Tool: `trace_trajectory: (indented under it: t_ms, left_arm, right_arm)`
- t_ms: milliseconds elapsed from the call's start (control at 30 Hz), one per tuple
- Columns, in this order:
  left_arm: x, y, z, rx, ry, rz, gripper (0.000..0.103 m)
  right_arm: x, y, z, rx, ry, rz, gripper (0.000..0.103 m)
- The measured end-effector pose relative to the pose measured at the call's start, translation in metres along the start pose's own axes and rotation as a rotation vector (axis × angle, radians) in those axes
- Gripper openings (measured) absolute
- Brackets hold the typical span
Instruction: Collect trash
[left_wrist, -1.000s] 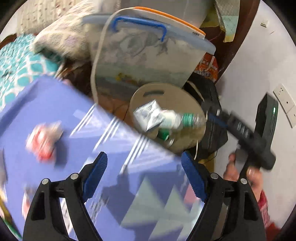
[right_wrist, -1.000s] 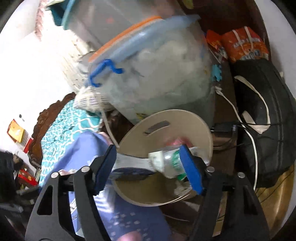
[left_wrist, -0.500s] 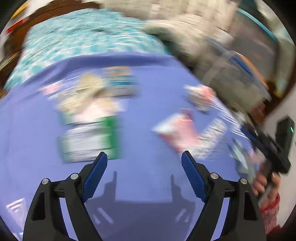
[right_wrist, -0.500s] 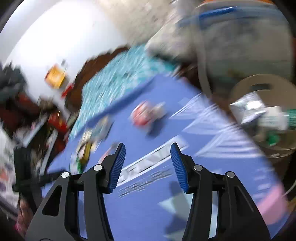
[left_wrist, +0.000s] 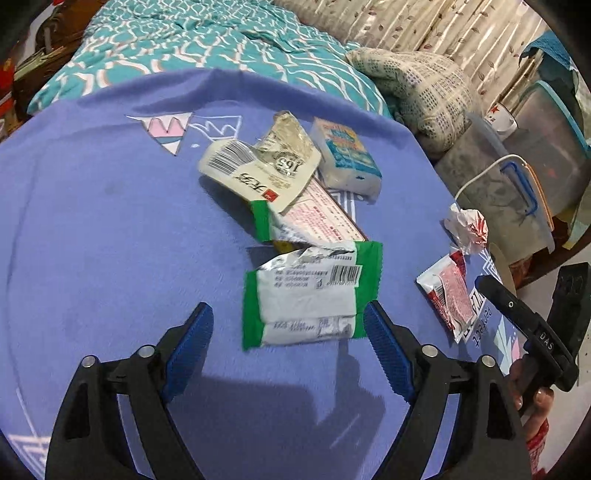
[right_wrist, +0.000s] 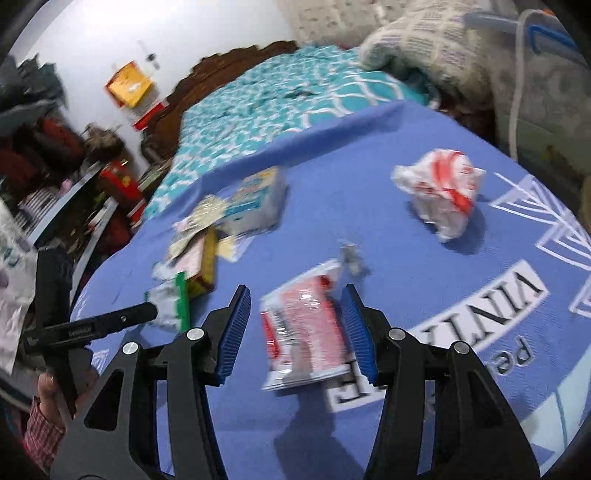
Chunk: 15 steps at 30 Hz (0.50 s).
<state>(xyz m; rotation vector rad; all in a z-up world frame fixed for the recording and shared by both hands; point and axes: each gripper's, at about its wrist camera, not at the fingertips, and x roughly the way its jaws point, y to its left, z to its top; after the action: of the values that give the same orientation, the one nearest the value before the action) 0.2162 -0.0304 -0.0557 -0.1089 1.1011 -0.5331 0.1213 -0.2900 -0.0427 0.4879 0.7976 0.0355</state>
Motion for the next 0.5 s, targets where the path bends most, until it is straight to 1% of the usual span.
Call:
trace_trajectory:
  t_ms: [33, 67, 100, 133, 167, 200, 233, 267, 300, 333, 367, 433, 500]
  left_arm:
    - [0.002, -0.003, 0.0, 0.012, -0.001, -0.008, 0.08]
    - [0.004, -0.006, -0.001, 0.019, -0.005, -0.007, 0.075]
    - [0.005, -0.007, -0.002, 0.024, -0.018, 0.007, 0.06]
    - [0.005, -0.009, -0.004, 0.036, -0.026, 0.026, 0.05]
    - [0.006, -0.013, -0.007, 0.05, -0.031, 0.048, 0.03]
    - [0.007, -0.017, -0.011, 0.064, -0.029, 0.056, 0.019]
    - [0.008, -0.018, -0.013, 0.064, -0.023, 0.037, 0.016]
    - [0.007, -0.021, -0.017, 0.055, -0.012, 0.006, 0.011]
    - [0.007, -0.022, -0.019, 0.05, -0.009, -0.003, 0.01]
    - [0.006, -0.023, -0.022, 0.045, -0.006, -0.007, 0.009]
    - [0.006, -0.026, -0.024, 0.04, -0.004, -0.015, 0.009]
    - [0.002, -0.029, -0.03, 0.02, 0.005, -0.055, 0.008]
    - [-0.003, -0.033, -0.035, 0.006, 0.01, -0.079, 0.008]
  right_arm:
    - [0.0, -0.009, 0.004, 0.013, 0.003, -0.004, 0.054]
    - [-0.001, -0.017, 0.002, 0.038, 0.013, -0.005, 0.054]
    - [-0.002, -0.021, -0.001, 0.049, 0.019, -0.007, 0.054]
    - [0.001, -0.026, -0.004, 0.058, 0.04, -0.011, 0.054]
    - [0.001, -0.026, -0.01, 0.056, 0.052, -0.011, 0.054]
    - [0.004, -0.025, -0.016, 0.054, 0.071, -0.005, 0.054]
    - [0.008, -0.022, -0.02, 0.049, 0.085, 0.009, 0.054]
    - [0.008, -0.019, -0.023, 0.031, 0.073, 0.003, 0.052]
    - [0.011, -0.011, -0.026, -0.001, 0.086, 0.006, 0.045]
    - [0.012, -0.007, -0.028, -0.018, 0.098, 0.021, 0.034]
    - [0.014, -0.003, -0.031, -0.027, 0.111, 0.031, 0.033]
    - [0.013, 0.004, -0.035, -0.054, 0.112, 0.041, 0.016]
    - [0.01, 0.006, -0.037, -0.05, 0.116, 0.072, 0.011]
